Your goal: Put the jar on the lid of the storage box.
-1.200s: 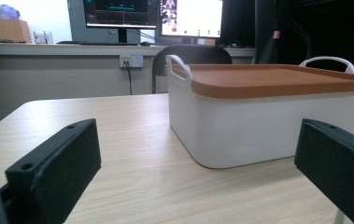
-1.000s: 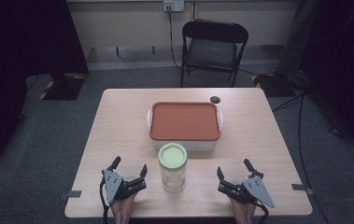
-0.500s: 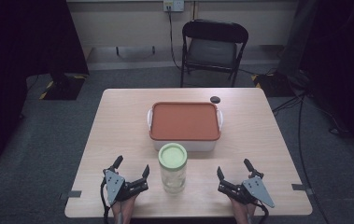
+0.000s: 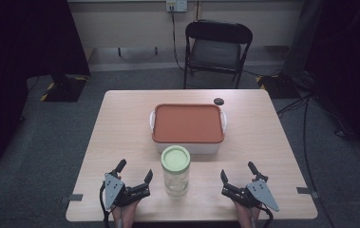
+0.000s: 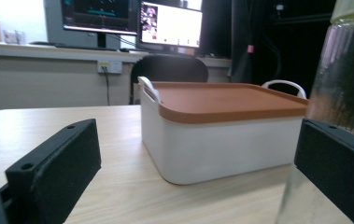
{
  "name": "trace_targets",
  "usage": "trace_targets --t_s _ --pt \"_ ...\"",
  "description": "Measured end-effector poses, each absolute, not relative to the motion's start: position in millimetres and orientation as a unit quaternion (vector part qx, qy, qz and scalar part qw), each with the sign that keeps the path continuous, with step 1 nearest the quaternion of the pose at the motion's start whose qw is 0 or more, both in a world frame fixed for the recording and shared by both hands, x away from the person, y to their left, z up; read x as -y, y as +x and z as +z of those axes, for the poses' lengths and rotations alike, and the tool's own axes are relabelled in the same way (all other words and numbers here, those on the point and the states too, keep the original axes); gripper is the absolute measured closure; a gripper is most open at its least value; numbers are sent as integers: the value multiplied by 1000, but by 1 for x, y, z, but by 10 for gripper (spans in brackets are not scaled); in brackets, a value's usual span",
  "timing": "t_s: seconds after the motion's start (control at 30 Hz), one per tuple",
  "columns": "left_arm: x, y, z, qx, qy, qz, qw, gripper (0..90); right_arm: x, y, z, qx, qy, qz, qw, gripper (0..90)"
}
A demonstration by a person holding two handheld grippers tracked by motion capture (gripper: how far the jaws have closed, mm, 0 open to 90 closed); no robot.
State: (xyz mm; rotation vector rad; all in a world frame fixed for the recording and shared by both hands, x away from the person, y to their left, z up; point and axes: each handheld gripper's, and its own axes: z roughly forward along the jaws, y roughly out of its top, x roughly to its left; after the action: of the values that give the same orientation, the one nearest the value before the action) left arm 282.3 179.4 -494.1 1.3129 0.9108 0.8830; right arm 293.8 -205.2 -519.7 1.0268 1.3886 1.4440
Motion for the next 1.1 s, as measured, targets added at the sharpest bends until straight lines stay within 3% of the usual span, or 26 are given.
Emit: trace_targets --t_s 1.1 --pt "-175 259 -466 -381 556 388 629 0 205 294 -520 -556 413 578 432 0"
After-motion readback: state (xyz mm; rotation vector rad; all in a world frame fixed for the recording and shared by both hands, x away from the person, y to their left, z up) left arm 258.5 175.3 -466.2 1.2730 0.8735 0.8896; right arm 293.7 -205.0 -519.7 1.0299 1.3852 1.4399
